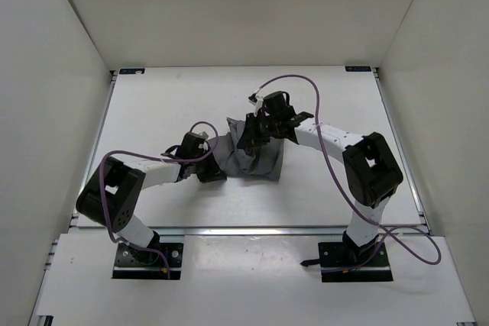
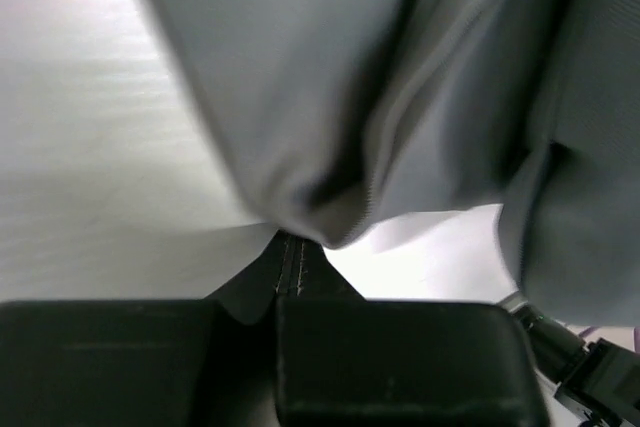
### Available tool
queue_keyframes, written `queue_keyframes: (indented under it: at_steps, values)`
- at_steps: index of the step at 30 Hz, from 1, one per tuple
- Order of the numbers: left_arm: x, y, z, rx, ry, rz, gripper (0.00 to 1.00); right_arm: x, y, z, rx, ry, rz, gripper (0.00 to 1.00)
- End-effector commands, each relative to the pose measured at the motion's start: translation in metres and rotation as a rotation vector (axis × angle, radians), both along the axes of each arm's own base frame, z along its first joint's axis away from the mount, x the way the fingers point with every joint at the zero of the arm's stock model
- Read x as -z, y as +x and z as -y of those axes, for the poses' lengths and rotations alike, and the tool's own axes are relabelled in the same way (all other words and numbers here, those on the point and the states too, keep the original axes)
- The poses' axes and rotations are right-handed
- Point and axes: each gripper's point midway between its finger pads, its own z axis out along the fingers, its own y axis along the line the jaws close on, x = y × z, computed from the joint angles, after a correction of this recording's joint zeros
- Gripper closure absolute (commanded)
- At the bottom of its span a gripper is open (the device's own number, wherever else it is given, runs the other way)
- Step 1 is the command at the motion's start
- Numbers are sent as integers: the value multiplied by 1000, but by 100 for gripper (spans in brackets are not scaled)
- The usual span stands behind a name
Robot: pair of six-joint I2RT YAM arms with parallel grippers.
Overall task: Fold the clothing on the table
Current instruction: Fold the skirt
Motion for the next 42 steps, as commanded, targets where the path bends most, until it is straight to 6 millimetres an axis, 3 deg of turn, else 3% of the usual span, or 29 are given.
queue_keyframes:
  at_steps: [1, 10, 12, 14, 15, 17, 20, 23, 24, 25, 27, 28, 30, 32, 35, 39, 42]
  values:
    - [-4, 11, 11, 20, -14, 30, 100, -25, 7, -23, -37, 52, 64, 100]
    - [9, 8, 25, 70, -23, -15, 100, -8, 11, -50, -73, 37, 33, 98]
    - [14, 2, 17, 55, -26, -44, 100, -10, 17, -55, -73, 30, 17, 72]
    - [9, 4, 11, 41, -38, -28, 100, -14, 21, -53, -70, 4, 14, 14]
    - [10, 4, 4, 26, -37, -32, 100, -22, 27, -52, -64, -1, 46, 3]
    - [1, 8, -5, 10, -43, -10, 100, -50, 36, -50, -38, 16, 117, 0]
    - [-16, 14, -17, -14, -45, 24, 100, -86, 47, -36, 25, 71, 166, 3]
    - [-36, 16, -33, -35, -35, 63, 100, -98, 56, -9, 88, 63, 200, 8]
    - [-48, 15, -37, -39, -40, 82, 100, -104, 59, -1, 109, 55, 220, 23]
    - [-55, 18, -43, -58, -40, 105, 100, -93, 57, 8, 127, 18, 209, 30]
    - [-75, 18, -50, -72, -51, 151, 100, -86, 55, 18, 142, -10, 214, 62]
    - [-84, 18, -50, -65, -49, 173, 100, -72, 51, 25, 153, -37, 185, 69]
    - [-100, 21, -48, -62, -52, 212, 100, -51, 43, 30, 148, -74, 145, 100]
    - [-121, 31, -39, -52, -75, 282, 99, -31, 34, 36, 148, -113, 107, 100]
    - [-137, 41, -22, -14, -63, 344, 98, -8, 29, 43, 151, -165, 84, 100]
    - [-119, 46, 4, 65, -39, 332, 98, 15, 32, 50, 158, -212, 78, 100]
    - [-86, 45, 13, 81, 7, 279, 100, 28, 37, 59, 165, -224, 58, 100]
